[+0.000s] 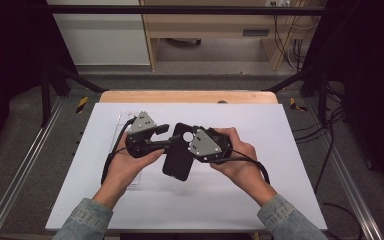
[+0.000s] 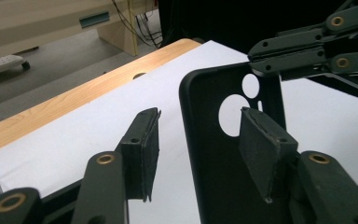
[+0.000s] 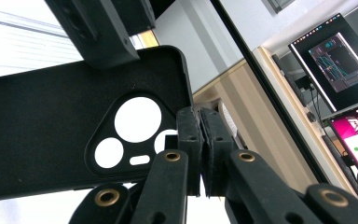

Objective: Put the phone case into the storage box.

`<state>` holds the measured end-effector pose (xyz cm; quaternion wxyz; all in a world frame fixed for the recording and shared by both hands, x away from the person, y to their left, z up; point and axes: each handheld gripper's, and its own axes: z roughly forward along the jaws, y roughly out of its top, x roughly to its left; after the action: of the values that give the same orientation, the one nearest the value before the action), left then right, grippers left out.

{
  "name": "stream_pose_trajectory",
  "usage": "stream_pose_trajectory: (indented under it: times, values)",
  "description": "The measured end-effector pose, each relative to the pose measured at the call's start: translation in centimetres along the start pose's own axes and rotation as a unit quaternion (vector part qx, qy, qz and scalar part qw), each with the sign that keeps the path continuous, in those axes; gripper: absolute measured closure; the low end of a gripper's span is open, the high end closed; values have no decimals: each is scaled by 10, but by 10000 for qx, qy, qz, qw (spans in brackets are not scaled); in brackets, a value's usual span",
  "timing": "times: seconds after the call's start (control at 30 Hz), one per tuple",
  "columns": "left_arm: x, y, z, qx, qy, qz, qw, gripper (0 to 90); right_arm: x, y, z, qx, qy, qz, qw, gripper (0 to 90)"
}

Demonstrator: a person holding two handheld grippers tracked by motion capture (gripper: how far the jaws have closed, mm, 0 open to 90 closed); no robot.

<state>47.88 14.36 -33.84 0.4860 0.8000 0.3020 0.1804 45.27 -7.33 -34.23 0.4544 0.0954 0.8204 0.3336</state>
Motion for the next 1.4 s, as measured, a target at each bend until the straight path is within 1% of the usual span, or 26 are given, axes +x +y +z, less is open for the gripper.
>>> stream_pose_trajectory:
  times: [0.1,0.23,0.3,0.4,0.5,0.63,0.77,0.9,1.03,1.2,1.4]
  values:
    - [1,2,2,52,67,-43,10000,504,2,0,0,-10,-13,-17,10000,881]
    - [3,3,4,108,65,-92,9999,551,3,1,-1,-10,-25,-62,10000,881]
    - [4,4,4,168,19,-133,9998,564,4,2,-1,-19,-37,-99,9999,881]
    - [3,5,6,277,-27,-46,9996,578,6,3,-2,-25,-37,-145,9999,881]
    - [2,5,8,342,-74,-84,9994,599,8,3,-2,-33,-25,-149,9999,881]
    - [2,5,9,381,-94,-136,9991,640,9,3,-2,-24,-19,-178,9998,881]
    - [2,4,9,407,-128,-138,9990,688,9,4,-2,-32,-19,-193,9998,881]
    - [3,4,9,428,-117,-186,9988,724,11,4,-2,-15,-27,-268,9996,881]
    - [4,5,9,437,-99,-283,9986,759,12,4,-2,5,-54,-331,9994,880]
    - [6,5,7,291,-135,-464,9984,811,11,5,-3,-1,-86,-337,9994,879]
    - [4,5,3,210,-91,-409,9989,838,11,4,-2,-12,-108,-302,9995,876]
